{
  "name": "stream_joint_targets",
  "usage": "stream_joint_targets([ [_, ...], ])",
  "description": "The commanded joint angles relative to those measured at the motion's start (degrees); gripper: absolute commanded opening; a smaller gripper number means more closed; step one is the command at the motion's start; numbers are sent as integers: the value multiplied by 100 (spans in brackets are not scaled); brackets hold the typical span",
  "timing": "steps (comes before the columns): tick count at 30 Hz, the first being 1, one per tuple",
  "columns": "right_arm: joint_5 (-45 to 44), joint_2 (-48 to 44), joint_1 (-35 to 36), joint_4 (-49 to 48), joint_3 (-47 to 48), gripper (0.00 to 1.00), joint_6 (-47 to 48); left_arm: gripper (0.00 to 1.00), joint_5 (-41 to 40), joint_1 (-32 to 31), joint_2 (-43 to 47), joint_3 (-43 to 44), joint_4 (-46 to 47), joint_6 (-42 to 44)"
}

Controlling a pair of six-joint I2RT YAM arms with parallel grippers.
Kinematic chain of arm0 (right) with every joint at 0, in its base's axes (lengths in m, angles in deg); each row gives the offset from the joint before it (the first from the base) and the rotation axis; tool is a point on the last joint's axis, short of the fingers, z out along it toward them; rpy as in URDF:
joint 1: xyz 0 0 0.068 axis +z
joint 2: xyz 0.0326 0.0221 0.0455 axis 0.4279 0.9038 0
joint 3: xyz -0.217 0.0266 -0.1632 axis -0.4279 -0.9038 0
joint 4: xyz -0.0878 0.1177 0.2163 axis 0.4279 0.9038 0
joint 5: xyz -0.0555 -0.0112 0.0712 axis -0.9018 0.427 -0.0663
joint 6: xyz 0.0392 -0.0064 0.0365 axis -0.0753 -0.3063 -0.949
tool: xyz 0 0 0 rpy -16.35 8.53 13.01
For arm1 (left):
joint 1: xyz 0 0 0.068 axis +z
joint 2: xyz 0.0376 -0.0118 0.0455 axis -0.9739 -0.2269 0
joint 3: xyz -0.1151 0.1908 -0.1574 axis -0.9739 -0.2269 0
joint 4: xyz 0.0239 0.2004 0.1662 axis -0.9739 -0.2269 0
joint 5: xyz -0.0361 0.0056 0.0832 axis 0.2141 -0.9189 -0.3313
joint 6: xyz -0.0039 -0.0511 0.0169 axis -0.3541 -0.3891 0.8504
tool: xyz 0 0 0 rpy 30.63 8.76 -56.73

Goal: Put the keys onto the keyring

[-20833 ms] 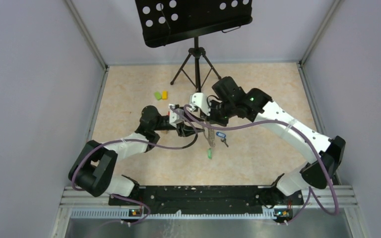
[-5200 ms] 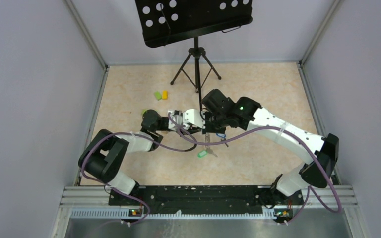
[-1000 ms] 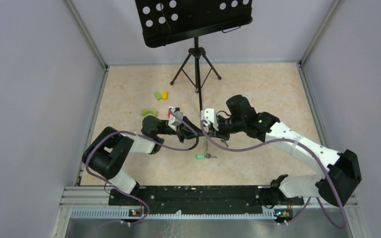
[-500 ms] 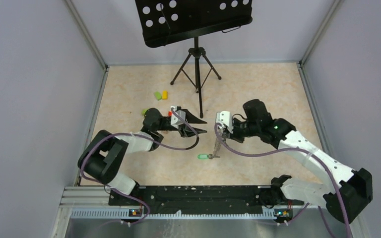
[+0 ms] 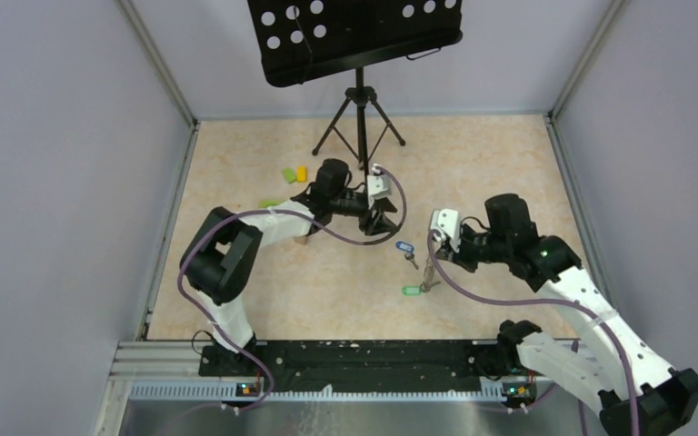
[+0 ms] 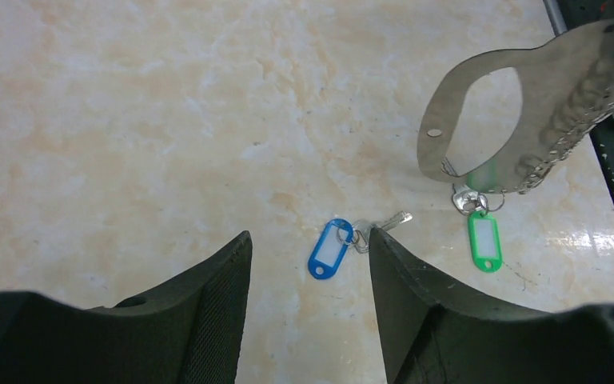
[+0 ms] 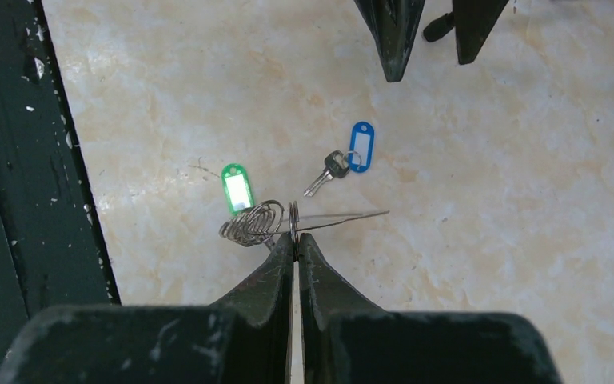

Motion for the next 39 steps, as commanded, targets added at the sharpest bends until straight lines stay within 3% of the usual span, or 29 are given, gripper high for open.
stream_joint_targets([
  [1,-11,-324,-104,165,-63,0,-35,60,-422,-284,-502,490,-989,-77],
  [9,-115,-537,-438,175,-309,0,-105,54,-1048,-721,-1486,1704,-2201,-571],
  [17,-135,-625,-484,17,-508,0,-188,45,-1674,-911,-1680,1931,-2517,-842],
  [31,-171,-711,-485,5,-554,0,-259,40,-1729,-1055,-1912,2098,-2886,-977],
  [39,-200,-729,-486,-4,-571,0,-276,27,-1593,-1106,-1847,2049,-2925,-966],
])
